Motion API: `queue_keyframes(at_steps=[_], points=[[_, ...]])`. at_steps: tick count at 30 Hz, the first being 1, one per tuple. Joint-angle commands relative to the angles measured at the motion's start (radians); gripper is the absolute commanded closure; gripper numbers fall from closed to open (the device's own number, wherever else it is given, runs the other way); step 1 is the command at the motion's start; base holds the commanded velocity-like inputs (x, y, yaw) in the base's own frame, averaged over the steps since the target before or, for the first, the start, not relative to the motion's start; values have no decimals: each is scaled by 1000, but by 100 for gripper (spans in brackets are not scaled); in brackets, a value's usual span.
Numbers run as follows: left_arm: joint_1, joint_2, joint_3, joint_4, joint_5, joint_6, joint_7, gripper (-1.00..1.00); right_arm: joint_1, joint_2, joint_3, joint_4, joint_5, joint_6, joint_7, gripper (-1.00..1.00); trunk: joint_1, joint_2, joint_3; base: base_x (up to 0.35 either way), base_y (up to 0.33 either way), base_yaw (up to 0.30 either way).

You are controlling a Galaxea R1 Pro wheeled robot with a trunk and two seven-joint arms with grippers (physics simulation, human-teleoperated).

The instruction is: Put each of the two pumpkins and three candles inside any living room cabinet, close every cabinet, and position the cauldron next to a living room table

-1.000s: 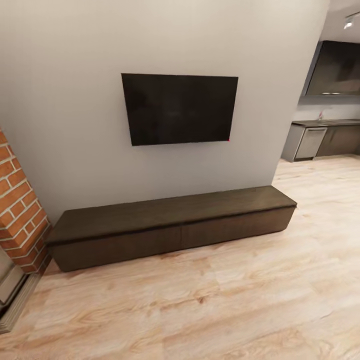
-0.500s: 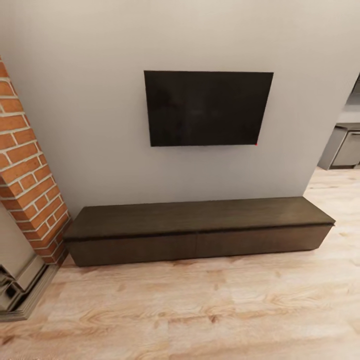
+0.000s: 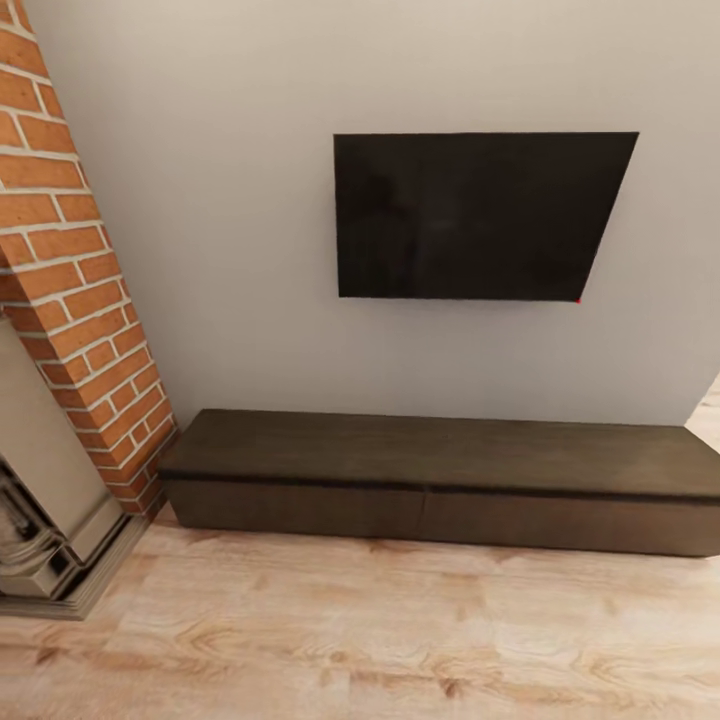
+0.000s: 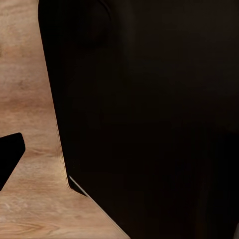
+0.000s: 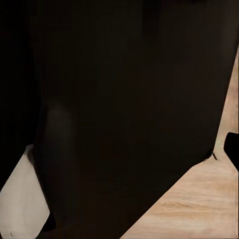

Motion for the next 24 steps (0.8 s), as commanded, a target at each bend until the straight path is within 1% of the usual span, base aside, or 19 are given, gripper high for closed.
queue_keyframes(at_steps=[1, 6, 9, 14, 19, 24], points=[[0, 0, 0, 0, 0, 0, 0, -100, 0, 0, 0, 0, 0, 0, 0, -100, 0, 0, 0, 271, -121, 276], [0, -1, 0, 0, 0, 0, 0, -100, 0, -1, 0, 0, 0, 0, 0, -100, 0, 0, -2, 243, -116, 266], [0, 0, 0, 0, 0, 0, 0, -100, 0, -1, 0, 0, 0, 0, 0, -100, 0, 0, -3, 204, -183, 92], [0, 0, 0, 0, 0, 0, 0, -100, 0, -1, 0, 0, 0, 0, 0, -100, 0, 0, -4, 160, -130, -109], [0, 0, 0, 0, 0, 0, 0, -100, 0, -1, 0, 0, 0, 0, 0, -100, 0, 0, -4, 128, -179, -29], [0, 0, 0, 0, 0, 0, 0, -100, 0, 0, 0, 0, 0, 0, 0, -100, 0, 0, -4, 179, -14, -13]])
